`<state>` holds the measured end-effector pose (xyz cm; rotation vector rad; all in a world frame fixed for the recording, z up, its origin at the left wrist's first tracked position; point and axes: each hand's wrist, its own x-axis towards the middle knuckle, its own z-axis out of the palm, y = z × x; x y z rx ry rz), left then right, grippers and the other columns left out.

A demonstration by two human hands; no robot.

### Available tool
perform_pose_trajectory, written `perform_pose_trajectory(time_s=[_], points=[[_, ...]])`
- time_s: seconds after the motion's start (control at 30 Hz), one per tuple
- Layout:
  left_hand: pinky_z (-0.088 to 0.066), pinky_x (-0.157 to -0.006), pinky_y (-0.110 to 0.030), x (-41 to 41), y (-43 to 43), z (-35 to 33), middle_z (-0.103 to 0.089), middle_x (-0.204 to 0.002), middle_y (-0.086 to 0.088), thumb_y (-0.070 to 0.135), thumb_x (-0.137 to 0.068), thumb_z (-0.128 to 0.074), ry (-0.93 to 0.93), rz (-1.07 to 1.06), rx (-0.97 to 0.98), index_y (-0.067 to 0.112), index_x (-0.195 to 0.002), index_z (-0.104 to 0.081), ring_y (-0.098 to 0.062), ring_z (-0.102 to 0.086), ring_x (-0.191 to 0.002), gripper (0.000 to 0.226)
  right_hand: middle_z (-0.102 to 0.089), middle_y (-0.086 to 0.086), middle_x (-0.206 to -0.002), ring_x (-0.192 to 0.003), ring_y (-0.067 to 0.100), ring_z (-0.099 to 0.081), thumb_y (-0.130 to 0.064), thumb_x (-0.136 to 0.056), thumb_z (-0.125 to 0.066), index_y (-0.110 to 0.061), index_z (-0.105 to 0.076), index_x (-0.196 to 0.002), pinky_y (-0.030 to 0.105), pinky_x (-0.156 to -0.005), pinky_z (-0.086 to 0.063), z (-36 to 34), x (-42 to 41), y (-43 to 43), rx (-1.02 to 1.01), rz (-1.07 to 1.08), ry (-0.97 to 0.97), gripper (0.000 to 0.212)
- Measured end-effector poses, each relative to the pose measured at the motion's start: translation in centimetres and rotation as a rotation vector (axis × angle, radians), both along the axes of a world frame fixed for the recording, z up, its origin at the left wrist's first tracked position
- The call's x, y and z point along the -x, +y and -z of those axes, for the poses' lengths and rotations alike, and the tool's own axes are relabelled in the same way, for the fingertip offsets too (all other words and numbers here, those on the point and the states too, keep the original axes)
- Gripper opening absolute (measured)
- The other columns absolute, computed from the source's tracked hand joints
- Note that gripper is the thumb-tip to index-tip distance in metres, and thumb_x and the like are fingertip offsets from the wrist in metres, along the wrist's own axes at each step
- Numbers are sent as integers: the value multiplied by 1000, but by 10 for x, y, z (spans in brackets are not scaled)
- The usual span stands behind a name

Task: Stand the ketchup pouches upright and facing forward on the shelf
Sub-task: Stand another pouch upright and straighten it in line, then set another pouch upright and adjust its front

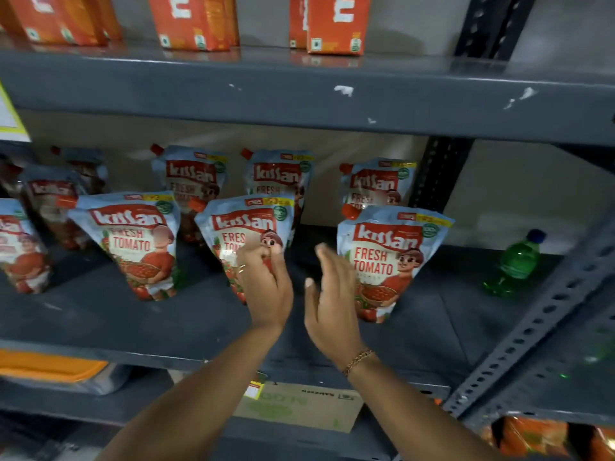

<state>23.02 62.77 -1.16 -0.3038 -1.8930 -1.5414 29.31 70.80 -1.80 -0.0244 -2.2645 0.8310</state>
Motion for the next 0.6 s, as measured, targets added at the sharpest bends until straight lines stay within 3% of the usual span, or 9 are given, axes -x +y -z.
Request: perform_pose_trajectory(time_s=[0.07, 0.17, 0.23, 0.3, 0.37, 0.47, 0.6], points=[[-38, -97, -43, 11, -24, 6, -49, -108, -26, 43, -95, -34, 53, -135, 42, 14, -93, -36, -27, -43, -108, 29, -52, 11, -135, -124, 20, -48, -13, -95, -42, -8, -39, -138, 33, -107, -40, -8, 10, -18, 173, -165, -119, 43], [-25, -108, -36, 30, -52, 2, -40, -124, -27, 46, -91, -43, -38, -171, -28, 8, -107, -33, -25, -33, -122, 42, -49, 6, -138, -128, 18, -45, -19, -98, -38, -11, -40, -138, 15, -100, -33, -23, 38, -30, 423, -112, -208, 41], [-33, -109, -41, 41, -63, -7, -39, -125, -19, 39, -89, -51, -202, -50, -156, 3, -112, -32, -26, -39, -120, 47, -54, 5, -132, -123, 19, -50, -24, -99, -36, -14, -45, -133, 22, -98, -39, -34, 57, -36, 563, -102, -245, 37], [-41, -105, -41, 52, -72, -17, -40, -121, -10, 31, -89, -56, -356, 74, -247, 9, -113, -31, -20, -45, -116, 41, -62, 5, -113, -110, 20, -57, -25, -98, -39, -12, -54, -119, 27, -89, -44, -38, 71, -41, 686, -43, -260, 30], [-48, -97, -39, 66, -83, -25, -53, -118, -9, 32, -89, -57, -388, 168, -261, 6, -119, -41, -20, -56, -109, 44, -62, 3, -101, -101, 23, -60, -26, -96, -43, -12, -59, -109, 33, -87, -49, -39, 80, -44, 834, 47, -247, 25], [-51, -77, -27, 82, -94, -38, -68, -96, 1, 39, -89, -55, -437, 362, -223, 17, -101, -60, -14, -65, -91, 26, -64, 6, -97, -90, 20, -60, -24, -94, -47, -9, -62, -105, 34, -82, -51, -41, 87, -46, 980, 164, -192, 24], [-54, -68, -16, 86, -86, -46, -66, -96, 7, 36, -92, -51, -480, 517, -257, 31, -94, -53, -6, -65, -89, 6, -63, 3, -88, -82, 19, -60, -21, -94, -47, -7, -66, -99, 33, -76, -51, -46, 88, -44, 1026, 261, -123, 24]])
